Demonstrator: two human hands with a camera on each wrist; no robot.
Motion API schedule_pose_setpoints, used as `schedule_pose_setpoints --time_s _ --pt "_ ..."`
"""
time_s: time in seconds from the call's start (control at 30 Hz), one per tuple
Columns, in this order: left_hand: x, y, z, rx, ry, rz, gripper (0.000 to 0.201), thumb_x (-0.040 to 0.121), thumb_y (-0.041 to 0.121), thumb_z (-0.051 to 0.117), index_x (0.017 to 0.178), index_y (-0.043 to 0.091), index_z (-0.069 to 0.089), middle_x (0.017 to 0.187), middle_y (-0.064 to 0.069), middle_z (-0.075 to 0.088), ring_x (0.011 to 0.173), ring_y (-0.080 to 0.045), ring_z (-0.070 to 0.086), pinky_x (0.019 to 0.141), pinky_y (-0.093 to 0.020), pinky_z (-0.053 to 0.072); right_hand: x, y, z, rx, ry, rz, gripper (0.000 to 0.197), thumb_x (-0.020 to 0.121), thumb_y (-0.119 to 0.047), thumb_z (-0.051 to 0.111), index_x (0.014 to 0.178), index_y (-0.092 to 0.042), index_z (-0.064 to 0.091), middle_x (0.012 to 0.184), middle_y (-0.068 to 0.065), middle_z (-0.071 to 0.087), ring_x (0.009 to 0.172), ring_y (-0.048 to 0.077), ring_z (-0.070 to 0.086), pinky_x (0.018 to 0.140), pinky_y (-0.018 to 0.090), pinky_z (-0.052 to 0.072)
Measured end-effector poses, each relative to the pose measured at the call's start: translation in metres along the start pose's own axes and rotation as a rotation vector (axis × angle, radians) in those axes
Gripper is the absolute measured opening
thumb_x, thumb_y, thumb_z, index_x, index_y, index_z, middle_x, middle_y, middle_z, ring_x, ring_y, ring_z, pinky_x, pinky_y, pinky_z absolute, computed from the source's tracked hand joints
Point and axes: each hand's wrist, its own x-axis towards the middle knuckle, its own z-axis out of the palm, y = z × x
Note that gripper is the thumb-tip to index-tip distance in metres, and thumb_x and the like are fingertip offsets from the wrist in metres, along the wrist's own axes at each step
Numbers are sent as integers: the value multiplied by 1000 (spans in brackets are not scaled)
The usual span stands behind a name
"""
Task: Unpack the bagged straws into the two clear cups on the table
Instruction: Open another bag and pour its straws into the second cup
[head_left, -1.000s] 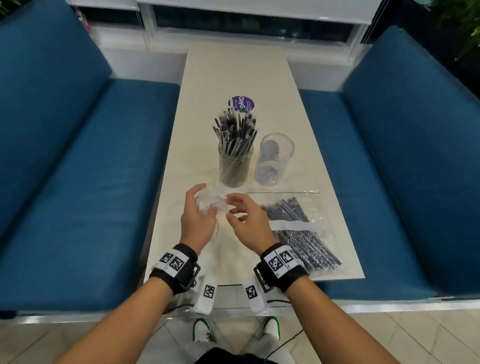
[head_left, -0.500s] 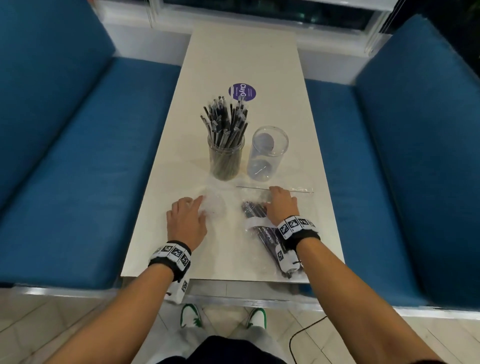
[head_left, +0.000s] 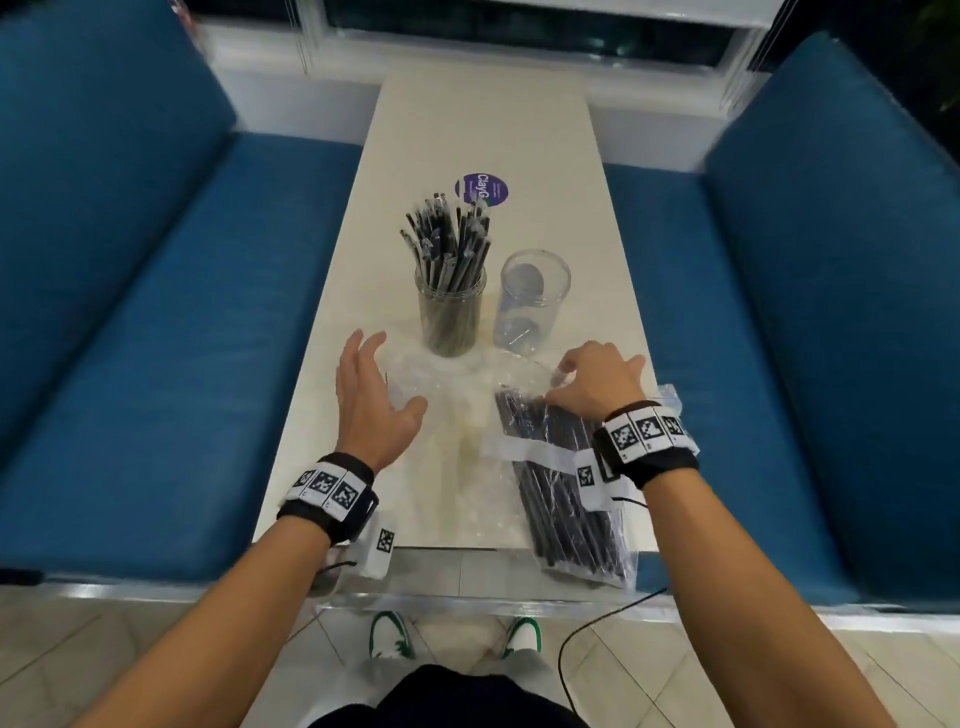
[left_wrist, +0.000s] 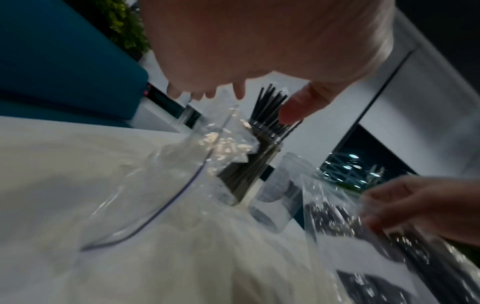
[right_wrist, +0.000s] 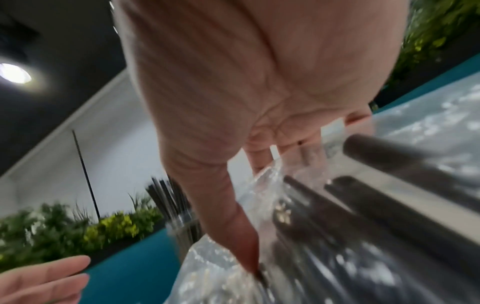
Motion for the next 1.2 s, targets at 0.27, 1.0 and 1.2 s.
schedule_pose_setpoints --time_s 0.27,1.0,1.2 --pt "5 76 4 -289 -31 245 35 96 33 74 127 20 63 114 5 69 96 -10 64 77 -14 44 -64 -19 -66 481 85 -90 33 83 -28 84 107 -24 62 86 -6 67 78 6 60 62 20 42" --pt "7 136 1 -567 -96 29 31 98 40 75 89 12 65 75 -3 66 67 -16 63 62 -33 53 -92 -50 -82 731 195 -110 16 89 -22 84 78 -12 77 71 2 76 61 17 74 64 36 66" --pt "9 139 4 -535 -111 47 11 99 13 74 94 3 77 84 -6 77 75 -15 73 72 -38 66 -93 -55 -74 800 59 -166 29 89 -30 84 88 -5 72 83 11 77 65 15 74 64 32 65"
